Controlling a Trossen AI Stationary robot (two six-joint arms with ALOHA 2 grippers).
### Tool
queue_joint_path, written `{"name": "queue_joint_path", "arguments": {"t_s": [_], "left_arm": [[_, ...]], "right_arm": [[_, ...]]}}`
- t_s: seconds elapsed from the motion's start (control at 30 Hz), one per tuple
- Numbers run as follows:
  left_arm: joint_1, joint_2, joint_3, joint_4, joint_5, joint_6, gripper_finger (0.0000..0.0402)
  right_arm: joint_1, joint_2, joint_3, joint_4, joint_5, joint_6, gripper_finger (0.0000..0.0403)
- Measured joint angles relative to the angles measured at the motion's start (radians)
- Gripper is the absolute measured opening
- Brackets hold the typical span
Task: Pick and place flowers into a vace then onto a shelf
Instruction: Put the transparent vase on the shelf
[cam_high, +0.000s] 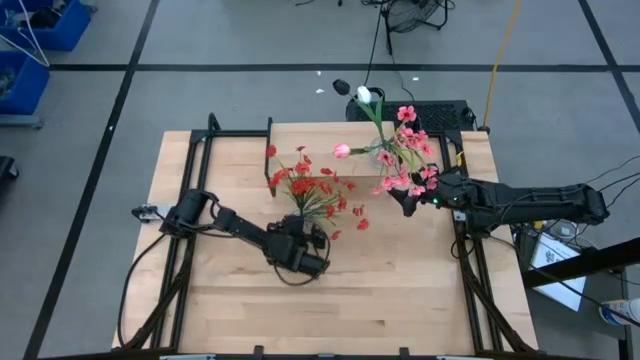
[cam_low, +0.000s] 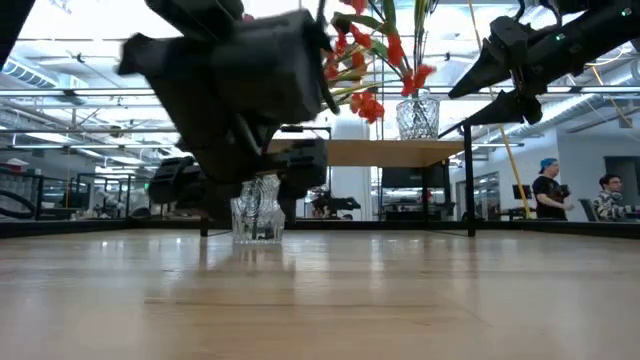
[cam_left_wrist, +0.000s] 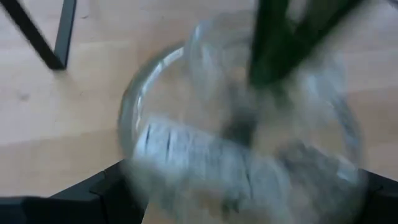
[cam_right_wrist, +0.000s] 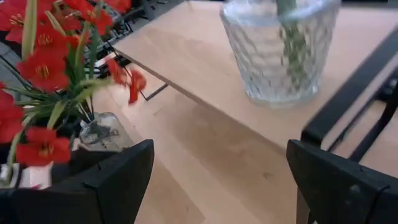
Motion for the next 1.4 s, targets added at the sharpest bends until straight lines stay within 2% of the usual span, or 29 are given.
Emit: {"name": "queue_joint_path", "arguments": {"t_s": [0.3,0.47,0.97,1.23,1.4], "left_arm": [[0.079,0.0,0.0,0.015,0.032,0.159,0.0345],[0.091,0.0,0.0,0.029,0.05,0.196,0.0286],[0.059,-0.024,0.005,0.076,0.059,0.194,0.0287],[0.005,-0.162,0.007,0.076,-0.057,0.212,0.0287],[-0.012,-0.27,0.007,0.088,-0.14,0.296,0.0287]], "right_arm": [[0.0,0.0,-0.037,0.002,0.0,0.086,0.0357],[0.0,0.0,-0.037,0.003,0.0,0.086,0.0357],[0.0,0.0,-0.037,0.002,-0.002,0.078,0.0357],[0.0,0.002,-0.038,-0.009,-0.002,0.056,0.0357],[0.0,0.002,-0.038,-0.014,-0.002,0.051,0.0357]]}}
